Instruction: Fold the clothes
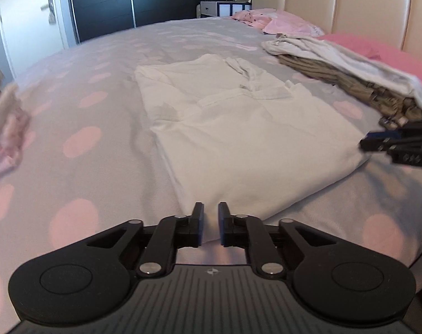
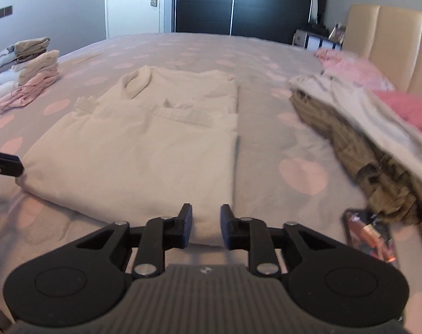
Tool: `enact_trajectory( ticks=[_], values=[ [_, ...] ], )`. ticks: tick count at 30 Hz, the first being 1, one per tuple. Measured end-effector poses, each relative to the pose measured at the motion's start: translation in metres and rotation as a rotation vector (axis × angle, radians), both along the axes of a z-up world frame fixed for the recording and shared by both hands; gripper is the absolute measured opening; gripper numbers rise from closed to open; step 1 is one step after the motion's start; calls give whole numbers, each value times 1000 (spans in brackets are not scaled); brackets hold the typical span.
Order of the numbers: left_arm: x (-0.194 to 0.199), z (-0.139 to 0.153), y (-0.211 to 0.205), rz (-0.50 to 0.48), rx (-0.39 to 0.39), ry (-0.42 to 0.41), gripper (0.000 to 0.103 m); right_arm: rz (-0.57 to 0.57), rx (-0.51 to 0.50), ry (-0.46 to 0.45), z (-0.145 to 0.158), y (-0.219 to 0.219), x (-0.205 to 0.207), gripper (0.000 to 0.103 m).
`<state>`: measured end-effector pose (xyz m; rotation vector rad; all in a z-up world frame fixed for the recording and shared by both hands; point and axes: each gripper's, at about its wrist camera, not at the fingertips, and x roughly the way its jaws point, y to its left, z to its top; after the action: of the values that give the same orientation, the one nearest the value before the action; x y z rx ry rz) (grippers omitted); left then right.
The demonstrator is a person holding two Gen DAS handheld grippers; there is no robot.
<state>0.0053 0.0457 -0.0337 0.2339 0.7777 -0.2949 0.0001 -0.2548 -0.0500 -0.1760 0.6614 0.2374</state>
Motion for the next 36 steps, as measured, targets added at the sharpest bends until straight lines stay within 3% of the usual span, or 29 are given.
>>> enact_trajectory(
  ticks=[2, 3, 5, 7, 13, 17, 20, 24, 33, 36],
  values=[
    [-6, 7, -2, -1, 25, -46, 39, 25, -16, -31, 8, 4, -4, 37],
    [-9, 11, -3, -6, 34, -70, 40, 38, -24, -47, 12, 6, -5, 39],
    [-16, 16, -12, -73, 82, -122, 43, 115, -46, -74, 18, 14, -11, 47],
    [-24, 16, -23, -149, 135, -162, 47, 202, -84, -80, 17, 27, -18, 48],
    [-39, -6, -51, -340, 256, -148, 49, 410, -232, -14, -1, 56, -29, 55],
    [-34, -27, -56, -356, 380, -119, 49, 463, -419, -16, -24, 63, -35, 59],
    [-34, -39, -57, -380, 462, -162, 50, 496, -539, -69, -36, 65, -39, 60],
    [-34, -50, -63, -410, 543, -218, 53, 502, -644, -122, -43, 69, -37, 61],
    [-17, -60, -75, -431, 578, -298, 56, 536, -783, -250, -59, 81, -27, 58],
    [-19, -62, -76, -457, 604, -339, 46, 581, -840, -288, -65, 85, -29, 45]
  ],
)
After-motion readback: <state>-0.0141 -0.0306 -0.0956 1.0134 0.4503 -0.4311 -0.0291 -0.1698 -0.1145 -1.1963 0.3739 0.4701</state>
